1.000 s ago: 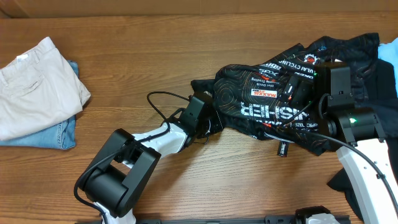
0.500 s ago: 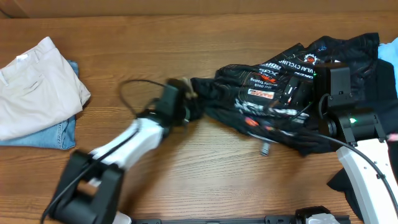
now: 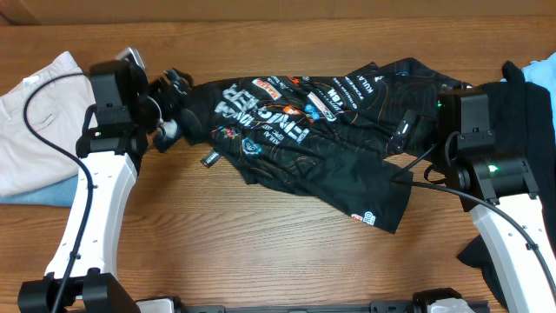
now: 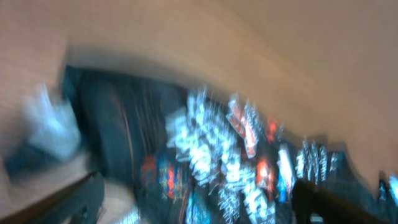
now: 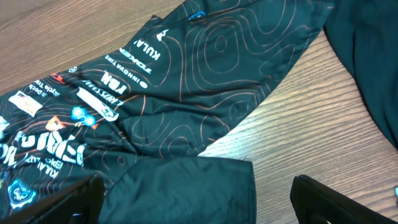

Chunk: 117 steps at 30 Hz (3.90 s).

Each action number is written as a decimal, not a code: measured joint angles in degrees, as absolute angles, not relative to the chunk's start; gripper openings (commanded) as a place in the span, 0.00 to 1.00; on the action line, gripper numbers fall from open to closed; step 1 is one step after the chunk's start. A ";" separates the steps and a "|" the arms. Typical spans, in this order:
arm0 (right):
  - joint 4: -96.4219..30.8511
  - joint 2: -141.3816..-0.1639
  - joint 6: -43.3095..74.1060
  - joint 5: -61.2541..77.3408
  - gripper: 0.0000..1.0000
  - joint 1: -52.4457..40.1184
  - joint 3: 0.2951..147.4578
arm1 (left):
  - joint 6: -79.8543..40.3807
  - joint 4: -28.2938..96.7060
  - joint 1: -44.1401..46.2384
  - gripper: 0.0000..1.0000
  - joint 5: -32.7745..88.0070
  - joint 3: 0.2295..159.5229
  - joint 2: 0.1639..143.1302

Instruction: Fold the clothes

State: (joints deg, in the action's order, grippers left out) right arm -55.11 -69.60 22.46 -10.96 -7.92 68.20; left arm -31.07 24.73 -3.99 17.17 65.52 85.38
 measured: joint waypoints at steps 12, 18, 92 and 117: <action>-55.53 -69.60 22.44 -11.00 1.00 -7.92 68.23 | -36.05 44.93 15.38 0.95 24.88 63.42 86.37; -56.16 -69.60 22.46 -11.00 1.00 -7.90 68.25 | -52.12 31.20 29.54 0.77 21.34 53.01 86.56; -58.85 -71.61 22.37 -12.99 1.00 -7.90 68.25 | -44.34 37.15 7.77 0.05 9.47 43.53 66.39; -53.98 -96.64 18.76 0.14 0.92 13.13 64.93 | -34.28 40.62 -2.37 0.09 3.75 43.53 65.84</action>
State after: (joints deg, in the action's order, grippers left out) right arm -53.98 -96.64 18.76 0.14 13.13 64.93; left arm -34.28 40.62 -2.37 3.75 43.53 65.84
